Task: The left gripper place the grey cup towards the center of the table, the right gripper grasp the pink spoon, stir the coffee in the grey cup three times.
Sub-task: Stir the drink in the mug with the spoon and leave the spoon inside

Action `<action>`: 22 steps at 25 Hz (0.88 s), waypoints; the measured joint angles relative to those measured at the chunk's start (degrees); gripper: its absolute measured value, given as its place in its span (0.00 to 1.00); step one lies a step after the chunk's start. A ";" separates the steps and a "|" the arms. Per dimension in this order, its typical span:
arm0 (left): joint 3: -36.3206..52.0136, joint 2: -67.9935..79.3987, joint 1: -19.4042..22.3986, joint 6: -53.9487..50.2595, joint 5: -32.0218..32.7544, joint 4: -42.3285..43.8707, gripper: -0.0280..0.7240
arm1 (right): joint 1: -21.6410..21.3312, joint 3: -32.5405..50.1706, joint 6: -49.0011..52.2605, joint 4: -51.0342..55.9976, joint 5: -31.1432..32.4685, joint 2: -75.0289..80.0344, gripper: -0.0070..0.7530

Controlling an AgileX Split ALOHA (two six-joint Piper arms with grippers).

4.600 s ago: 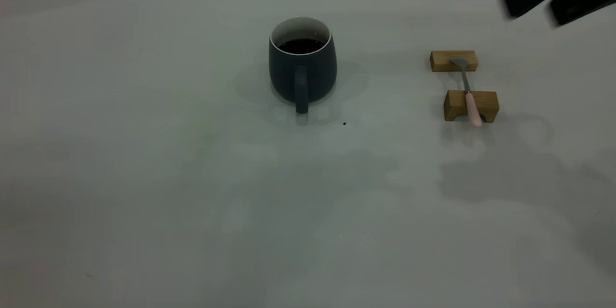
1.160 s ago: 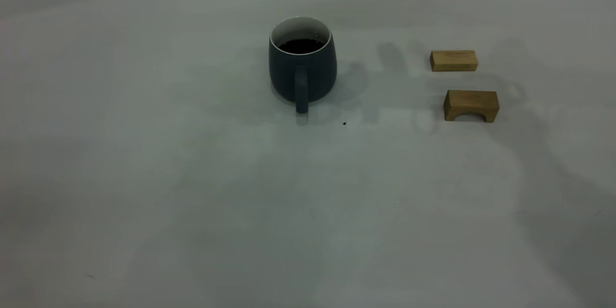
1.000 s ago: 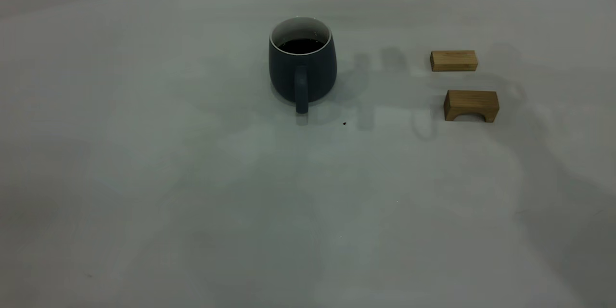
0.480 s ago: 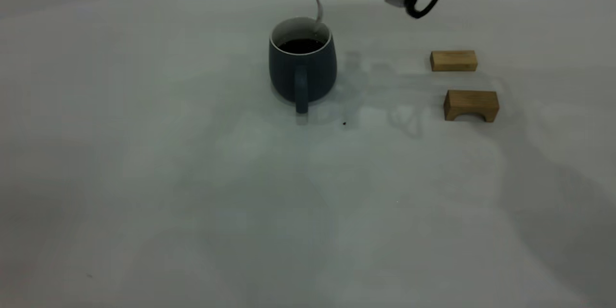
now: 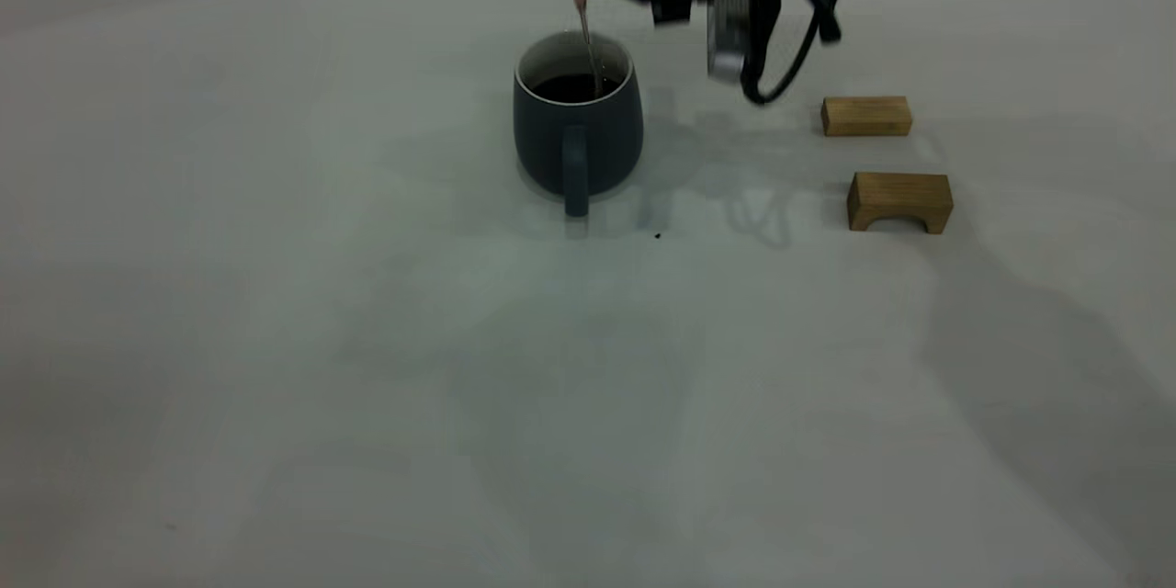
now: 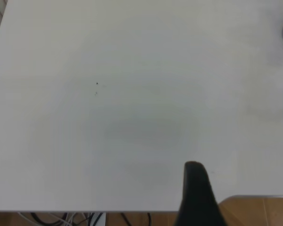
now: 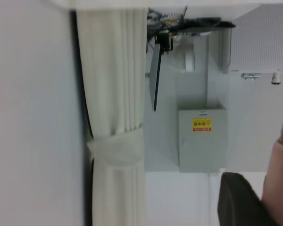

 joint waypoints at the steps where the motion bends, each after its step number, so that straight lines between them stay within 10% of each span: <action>1: 0.00 0.00 0.00 0.00 0.00 0.00 0.79 | 0.00 0.00 0.00 0.00 0.00 0.68 0.17; 22: 0.00 0.00 0.00 0.00 0.04 0.00 0.79 | -1.42 -10.30 0.13 -2.35 -0.05 5.84 0.17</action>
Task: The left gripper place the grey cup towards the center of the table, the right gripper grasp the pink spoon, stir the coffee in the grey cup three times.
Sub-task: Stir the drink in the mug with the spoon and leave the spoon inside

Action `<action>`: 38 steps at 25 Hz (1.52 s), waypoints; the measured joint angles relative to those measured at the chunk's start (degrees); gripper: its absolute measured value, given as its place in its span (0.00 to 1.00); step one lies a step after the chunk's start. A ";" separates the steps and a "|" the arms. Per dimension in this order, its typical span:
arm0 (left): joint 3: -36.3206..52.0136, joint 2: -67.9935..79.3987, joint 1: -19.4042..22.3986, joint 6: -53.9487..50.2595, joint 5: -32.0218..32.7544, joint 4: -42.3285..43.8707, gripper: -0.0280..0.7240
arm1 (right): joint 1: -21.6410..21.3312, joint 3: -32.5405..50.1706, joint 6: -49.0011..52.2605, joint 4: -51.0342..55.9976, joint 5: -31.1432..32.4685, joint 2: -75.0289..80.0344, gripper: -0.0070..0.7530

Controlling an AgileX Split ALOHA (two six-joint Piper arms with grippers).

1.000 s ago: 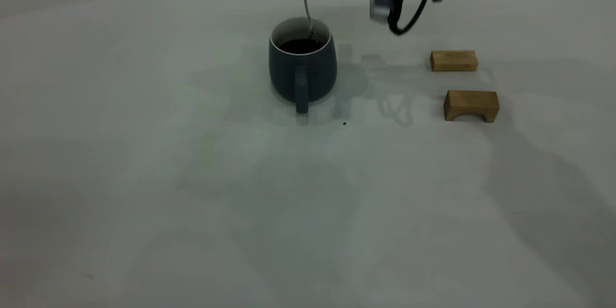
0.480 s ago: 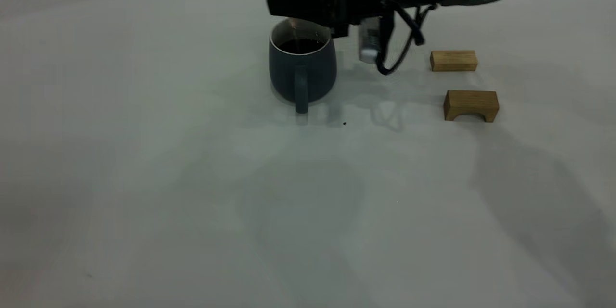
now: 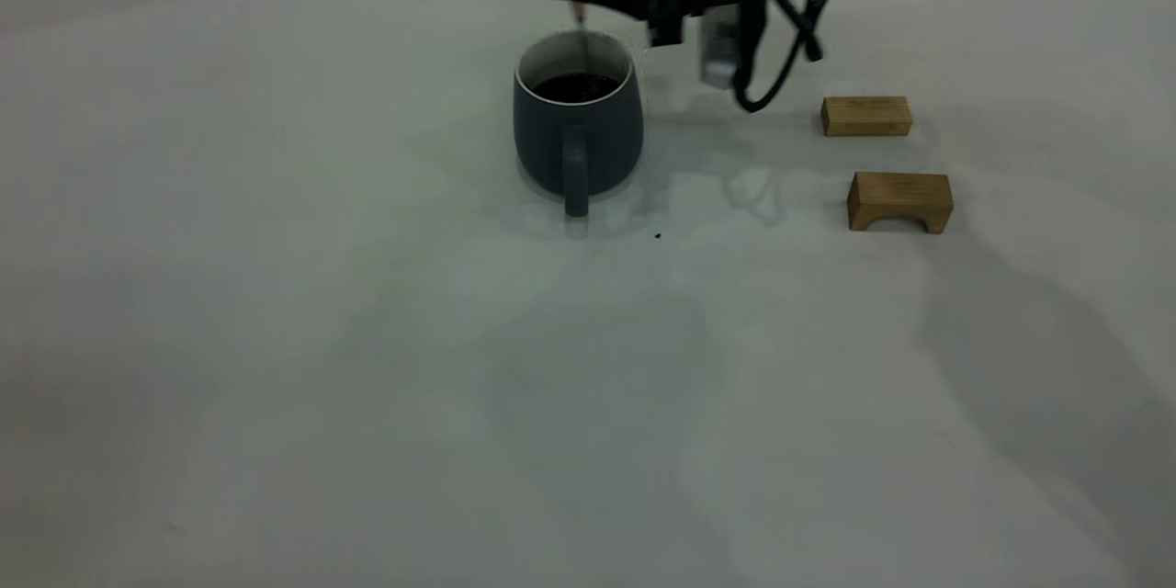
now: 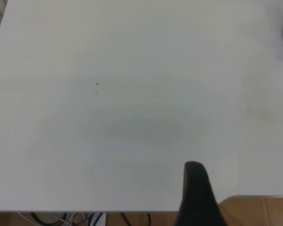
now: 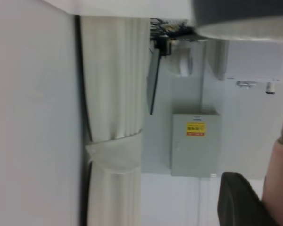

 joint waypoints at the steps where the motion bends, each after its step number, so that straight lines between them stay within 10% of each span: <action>1: 0.00 0.00 0.00 0.00 0.00 0.00 0.79 | -0.73 0.00 0.00 -0.44 0.00 0.00 0.17; 22: 0.00 0.00 0.00 0.00 0.00 0.00 0.79 | 4.72 -0.07 3.83 -0.23 0.06 -0.59 0.17; 38: 0.00 0.00 0.00 0.00 0.00 0.00 0.79 | -0.11 -0.07 0.05 -7.58 -0.31 -0.59 0.17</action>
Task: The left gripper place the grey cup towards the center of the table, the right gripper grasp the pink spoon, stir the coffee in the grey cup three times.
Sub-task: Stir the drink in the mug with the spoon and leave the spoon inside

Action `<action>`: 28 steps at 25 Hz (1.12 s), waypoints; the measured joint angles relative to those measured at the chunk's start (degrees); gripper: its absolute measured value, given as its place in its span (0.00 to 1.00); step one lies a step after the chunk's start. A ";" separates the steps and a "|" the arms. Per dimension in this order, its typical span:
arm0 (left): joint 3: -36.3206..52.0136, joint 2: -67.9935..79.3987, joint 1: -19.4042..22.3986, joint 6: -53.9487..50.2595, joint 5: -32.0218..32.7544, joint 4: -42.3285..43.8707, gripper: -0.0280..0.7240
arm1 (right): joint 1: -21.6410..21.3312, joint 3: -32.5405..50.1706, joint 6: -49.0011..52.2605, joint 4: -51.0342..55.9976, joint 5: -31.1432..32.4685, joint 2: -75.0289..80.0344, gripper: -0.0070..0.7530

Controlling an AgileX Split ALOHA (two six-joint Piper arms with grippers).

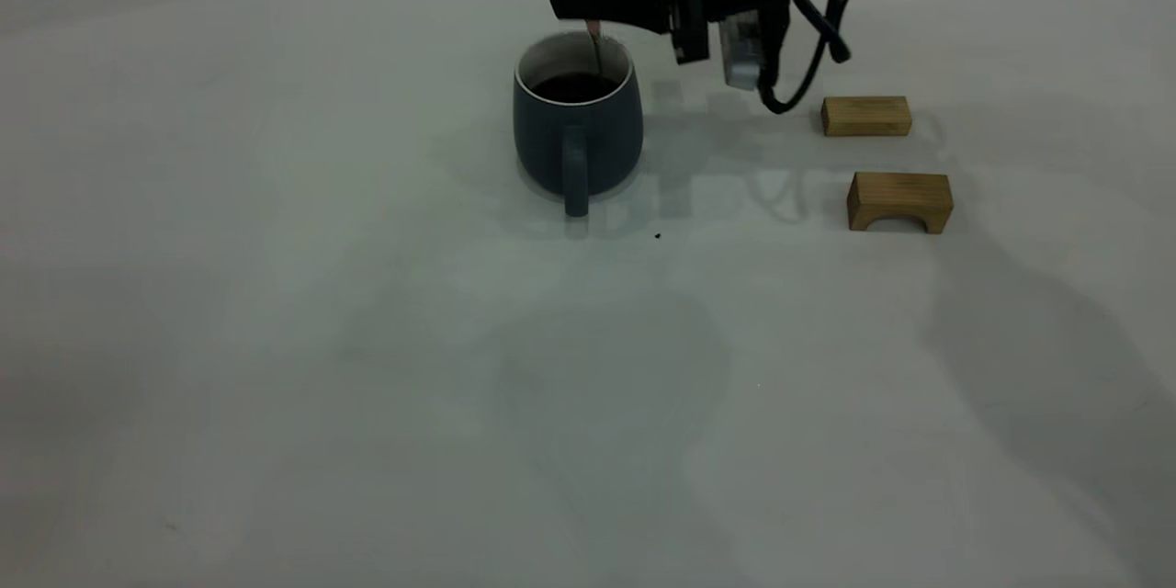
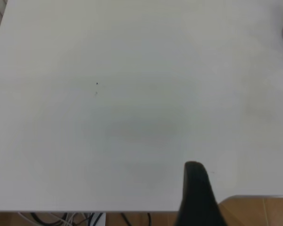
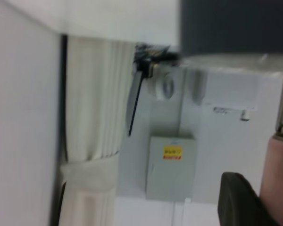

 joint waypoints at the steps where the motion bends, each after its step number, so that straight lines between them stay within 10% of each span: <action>1: 0.00 0.00 0.00 0.00 0.00 0.00 0.79 | -0.13 0.00 1.29 -1.76 0.11 0.00 0.17; 21: 0.00 0.00 0.00 0.00 0.00 0.00 0.79 | 2.63 -0.08 -0.81 7.56 -9.15 -0.15 0.17; 28: 0.00 0.00 0.00 0.00 0.00 0.00 0.79 | 0.46 -0.08 -2.82 5.43 -1.87 -0.15 0.17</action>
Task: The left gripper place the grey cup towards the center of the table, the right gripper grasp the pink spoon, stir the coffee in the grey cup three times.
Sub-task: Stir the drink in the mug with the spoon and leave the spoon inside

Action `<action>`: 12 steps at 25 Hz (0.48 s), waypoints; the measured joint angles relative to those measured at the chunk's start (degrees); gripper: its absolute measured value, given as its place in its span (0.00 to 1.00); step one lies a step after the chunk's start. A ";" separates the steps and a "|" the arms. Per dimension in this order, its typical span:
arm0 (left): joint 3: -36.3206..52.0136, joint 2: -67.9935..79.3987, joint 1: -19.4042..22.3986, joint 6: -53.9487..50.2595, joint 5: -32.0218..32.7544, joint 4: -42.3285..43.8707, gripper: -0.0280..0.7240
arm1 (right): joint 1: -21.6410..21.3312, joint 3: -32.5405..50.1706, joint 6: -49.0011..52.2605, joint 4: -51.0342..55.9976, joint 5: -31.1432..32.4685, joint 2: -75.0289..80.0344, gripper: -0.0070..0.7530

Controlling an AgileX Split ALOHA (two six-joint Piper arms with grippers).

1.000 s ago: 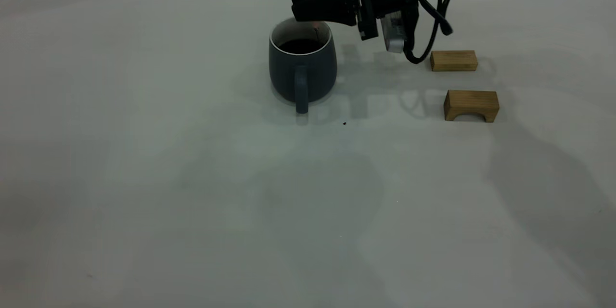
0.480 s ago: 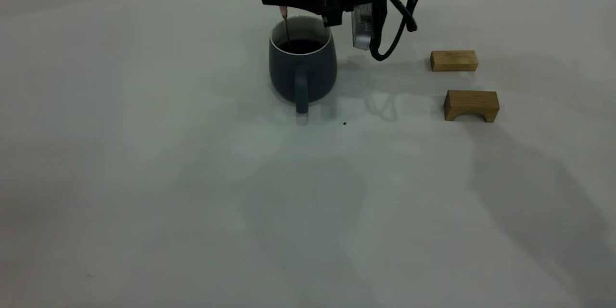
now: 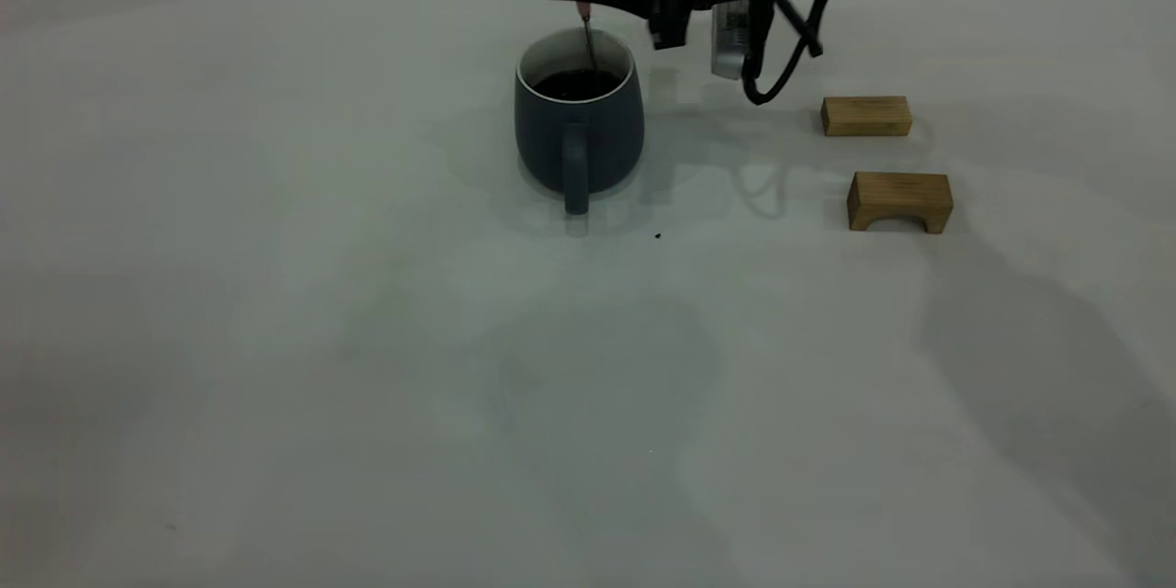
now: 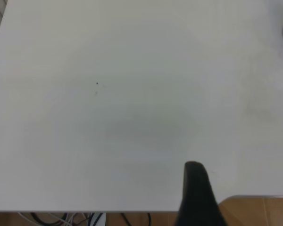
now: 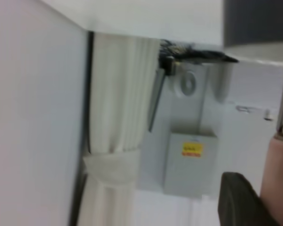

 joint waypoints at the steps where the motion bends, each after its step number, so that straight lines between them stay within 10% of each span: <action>1: 0.00 0.00 0.00 0.00 0.00 0.00 0.79 | -0.13 0.00 0.00 -0.55 0.88 0.00 0.17; 12: 0.00 0.00 0.00 0.00 0.00 0.00 0.79 | -0.43 0.00 -0.07 -9.72 2.68 0.00 0.17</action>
